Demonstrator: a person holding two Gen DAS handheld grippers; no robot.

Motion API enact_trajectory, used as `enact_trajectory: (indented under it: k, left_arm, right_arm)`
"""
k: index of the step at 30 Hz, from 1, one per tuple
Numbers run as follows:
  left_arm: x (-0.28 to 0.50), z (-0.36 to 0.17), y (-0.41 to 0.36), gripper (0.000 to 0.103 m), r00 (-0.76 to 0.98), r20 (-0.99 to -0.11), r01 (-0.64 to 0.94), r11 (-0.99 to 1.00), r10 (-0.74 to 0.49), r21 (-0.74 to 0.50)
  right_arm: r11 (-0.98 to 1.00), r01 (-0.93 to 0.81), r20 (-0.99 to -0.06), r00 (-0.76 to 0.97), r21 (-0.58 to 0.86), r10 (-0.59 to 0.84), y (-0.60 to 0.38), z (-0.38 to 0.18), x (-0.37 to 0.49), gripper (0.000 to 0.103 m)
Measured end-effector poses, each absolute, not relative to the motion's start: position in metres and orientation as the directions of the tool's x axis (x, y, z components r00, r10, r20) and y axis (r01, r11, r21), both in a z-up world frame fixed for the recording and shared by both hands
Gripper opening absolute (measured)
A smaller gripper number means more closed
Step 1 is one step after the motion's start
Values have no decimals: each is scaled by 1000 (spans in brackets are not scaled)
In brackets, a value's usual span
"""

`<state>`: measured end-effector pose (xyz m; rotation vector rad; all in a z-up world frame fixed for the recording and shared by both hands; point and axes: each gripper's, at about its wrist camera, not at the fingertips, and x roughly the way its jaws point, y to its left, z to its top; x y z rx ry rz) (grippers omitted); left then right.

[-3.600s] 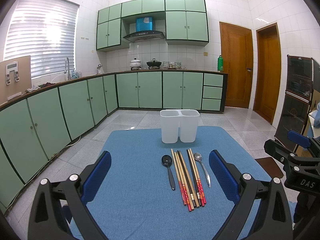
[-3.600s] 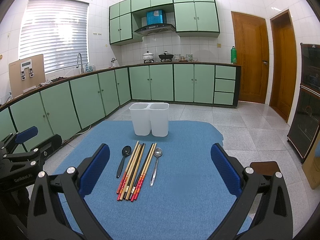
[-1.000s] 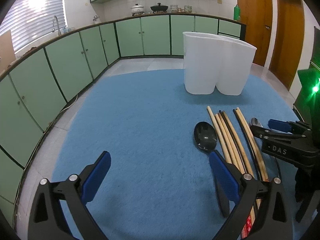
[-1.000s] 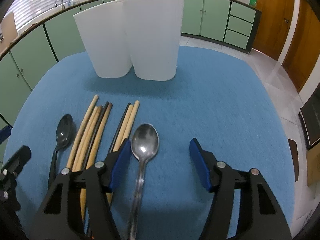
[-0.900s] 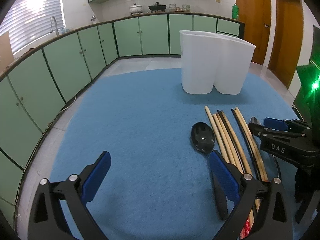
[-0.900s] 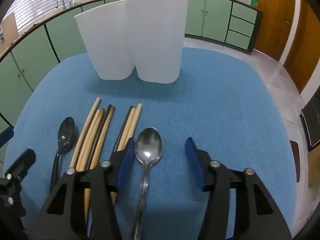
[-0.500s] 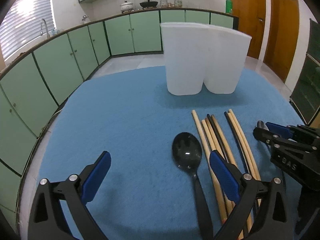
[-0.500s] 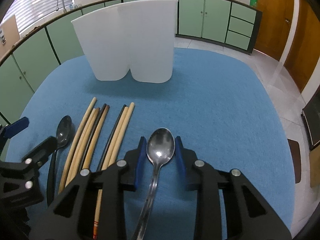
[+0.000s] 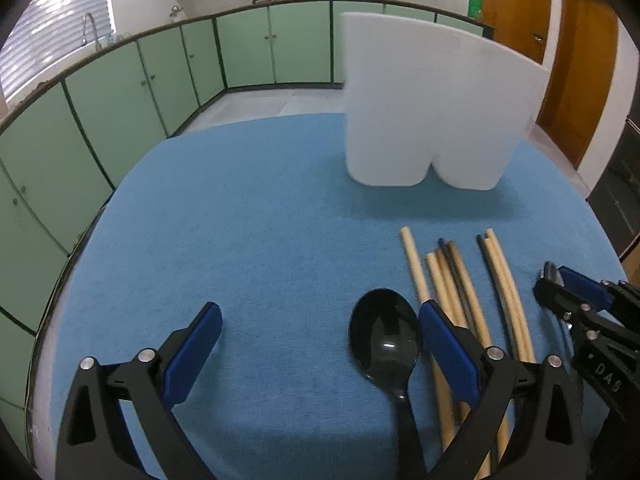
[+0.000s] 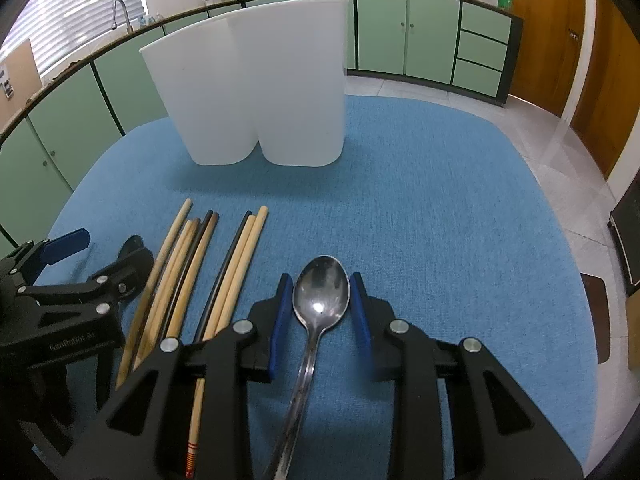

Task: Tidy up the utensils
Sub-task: 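Close the left tool on the black spoon while the right tool holds the silver spoon, then carry both spoons over the white caddy and open both tools to drop them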

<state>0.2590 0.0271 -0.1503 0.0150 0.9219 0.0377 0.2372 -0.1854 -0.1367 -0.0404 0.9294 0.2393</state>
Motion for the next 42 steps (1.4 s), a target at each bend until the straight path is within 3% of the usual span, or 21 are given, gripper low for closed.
enact_trajectory:
  k: [8,12,14,15,17,19,26,30,35,42]
  left_arm:
    - [266,-155,31,96,581,-813,-22,999,33,25]
    - [268,-153,28,89,583,-812,-9,1000,10,6]
    - [266,-152,25,77,588,-809,2,1000,-1,0]
    - [264,-151,24,72,590,-807,5,1000,-5,-2]
    - [263,-149,21,50,593,-804,25,1000,-30,-19]
    - [264,-147,21,36,595,-802,38,998,-57,-42]
    - [246,-129,19,35,651,-743,94,988,-153,-121]
    - [216,-99,21,35,767,-612,139,981,-194,-137]
    - [189,-70,18,35,866,-468,164,984,-175,-66]
    - [180,-47,16,35,923,-344,170,985,-174,-42]
  right_arm:
    - [972,-229,-805,567,49,174,-183,-136,240,30]
    - [970,-231,-819,542,70,188,-183,-134,247,39]
    - [970,-232,-826,532,67,184,-184,-133,249,39]
    - [970,-237,-830,528,58,179,-184,-132,250,31]
    - [968,-241,-835,517,68,187,-186,-131,253,28]
    - [968,-237,-836,511,85,198,-190,-129,254,28]
    - [958,-257,-747,609,131,266,-211,-105,237,28]
    - [949,-289,-649,699,129,301,-224,-81,222,28]
    - [942,-313,-564,760,120,324,-233,-60,214,28]
    - [939,-317,-469,815,132,341,-239,-31,223,28]
